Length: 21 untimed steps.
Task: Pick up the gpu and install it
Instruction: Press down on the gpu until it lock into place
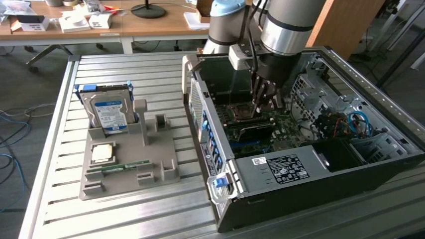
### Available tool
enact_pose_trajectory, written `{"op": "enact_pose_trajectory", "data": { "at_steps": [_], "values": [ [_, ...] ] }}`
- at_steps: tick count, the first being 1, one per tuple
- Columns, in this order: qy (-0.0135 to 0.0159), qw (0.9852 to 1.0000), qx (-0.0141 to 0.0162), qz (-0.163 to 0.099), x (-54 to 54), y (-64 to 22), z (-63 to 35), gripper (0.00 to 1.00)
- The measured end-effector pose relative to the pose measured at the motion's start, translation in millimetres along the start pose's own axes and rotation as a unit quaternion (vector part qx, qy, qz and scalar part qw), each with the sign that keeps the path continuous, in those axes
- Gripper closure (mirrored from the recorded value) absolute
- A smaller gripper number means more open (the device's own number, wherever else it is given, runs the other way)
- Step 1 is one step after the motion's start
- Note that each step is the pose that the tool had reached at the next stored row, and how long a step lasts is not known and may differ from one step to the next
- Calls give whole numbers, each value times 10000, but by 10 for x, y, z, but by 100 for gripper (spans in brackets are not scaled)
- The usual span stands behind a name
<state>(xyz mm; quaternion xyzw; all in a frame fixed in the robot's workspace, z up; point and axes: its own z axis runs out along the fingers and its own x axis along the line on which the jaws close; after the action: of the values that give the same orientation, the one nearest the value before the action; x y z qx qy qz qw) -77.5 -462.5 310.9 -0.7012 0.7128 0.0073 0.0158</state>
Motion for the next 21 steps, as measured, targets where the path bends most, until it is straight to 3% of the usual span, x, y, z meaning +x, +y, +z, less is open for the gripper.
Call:
{"op": "enact_pose_trajectory", "data": {
  "at_steps": [5,16,21],
  "values": [
    [0,10000,0,4,-22,33,22,89],
    [0,10000,0,5,-18,42,175,89],
    [0,10000,2,5,-34,65,183,89]
  ]
}}
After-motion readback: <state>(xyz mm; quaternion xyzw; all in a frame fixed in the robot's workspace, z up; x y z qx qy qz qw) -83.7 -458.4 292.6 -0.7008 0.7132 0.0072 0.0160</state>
